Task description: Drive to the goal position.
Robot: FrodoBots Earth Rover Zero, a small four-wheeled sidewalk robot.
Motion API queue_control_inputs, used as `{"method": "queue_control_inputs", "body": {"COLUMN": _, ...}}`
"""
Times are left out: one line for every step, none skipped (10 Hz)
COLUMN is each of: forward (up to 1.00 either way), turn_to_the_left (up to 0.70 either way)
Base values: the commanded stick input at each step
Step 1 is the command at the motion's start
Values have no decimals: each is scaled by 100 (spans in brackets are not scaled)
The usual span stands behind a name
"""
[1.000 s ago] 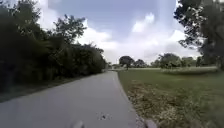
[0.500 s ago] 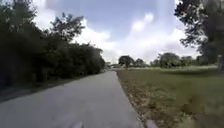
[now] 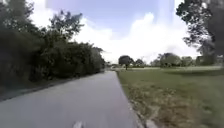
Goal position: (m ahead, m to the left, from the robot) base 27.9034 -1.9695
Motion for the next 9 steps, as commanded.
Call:
{"method": "queue_control_inputs", "body": {"forward": 85, "turn_to_the_left": 0}}
{"method": "queue_control_inputs", "body": {"forward": 85, "turn_to_the_left": 0}}
{"method": "queue_control_inputs", "body": {"forward": 85, "turn_to_the_left": 0}}
{"method": "queue_control_inputs", "body": {"forward": 85, "turn_to_the_left": 0}}
{"method": "queue_control_inputs", "body": {"forward": 85, "turn_to_the_left": 0}}
{"method": "queue_control_inputs", "body": {"forward": 85, "turn_to_the_left": 0}}
{"method": "queue_control_inputs", "body": {"forward": 85, "turn_to_the_left": 0}}
{"method": "queue_control_inputs", "body": {"forward": 85, "turn_to_the_left": 0}}
{"method": "queue_control_inputs", "body": {"forward": 85, "turn_to_the_left": 0}}
